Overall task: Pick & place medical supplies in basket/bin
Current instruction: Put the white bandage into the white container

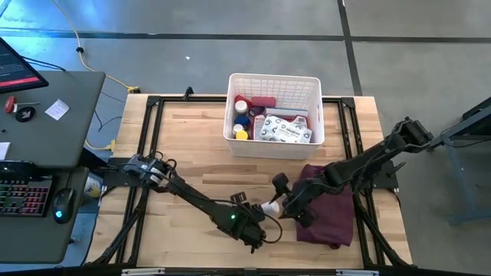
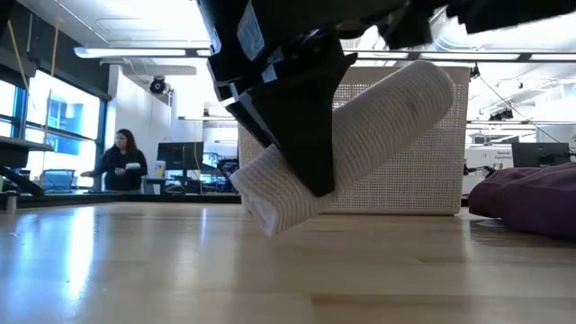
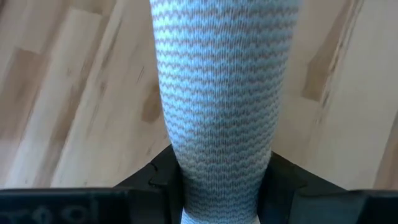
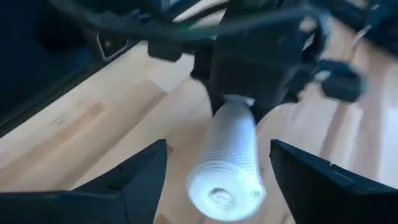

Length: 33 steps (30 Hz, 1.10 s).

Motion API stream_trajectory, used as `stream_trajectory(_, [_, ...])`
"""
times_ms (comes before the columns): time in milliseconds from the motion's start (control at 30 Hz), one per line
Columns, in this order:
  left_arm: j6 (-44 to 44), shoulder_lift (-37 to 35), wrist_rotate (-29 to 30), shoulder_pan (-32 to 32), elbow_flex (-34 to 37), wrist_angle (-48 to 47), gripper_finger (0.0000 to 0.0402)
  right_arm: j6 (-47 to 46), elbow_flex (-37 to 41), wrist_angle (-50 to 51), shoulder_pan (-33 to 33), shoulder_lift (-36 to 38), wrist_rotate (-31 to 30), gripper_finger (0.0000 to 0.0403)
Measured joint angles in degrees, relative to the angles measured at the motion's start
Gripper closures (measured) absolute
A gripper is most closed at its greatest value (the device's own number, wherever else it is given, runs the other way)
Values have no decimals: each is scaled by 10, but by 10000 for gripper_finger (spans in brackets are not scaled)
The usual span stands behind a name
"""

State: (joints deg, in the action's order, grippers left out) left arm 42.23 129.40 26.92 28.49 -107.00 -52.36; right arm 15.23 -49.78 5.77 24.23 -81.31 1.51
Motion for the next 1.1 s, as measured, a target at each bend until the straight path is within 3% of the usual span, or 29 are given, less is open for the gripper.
stream_trajectory(267, [0, 0, 26, 0, 0, 15, 224, -1, 0, -8, -24, -41, 2, 114])
stream_trajectory(733, [-15, -8, 55, 4, 1, 50, 223, -31, 0, 19, -35, -41, 0, 115])
stream_trajectory(1100, [-16, -21, 67, 8, 0, 56, 223, -31, 0, 8, -35, -39, 16, 175])
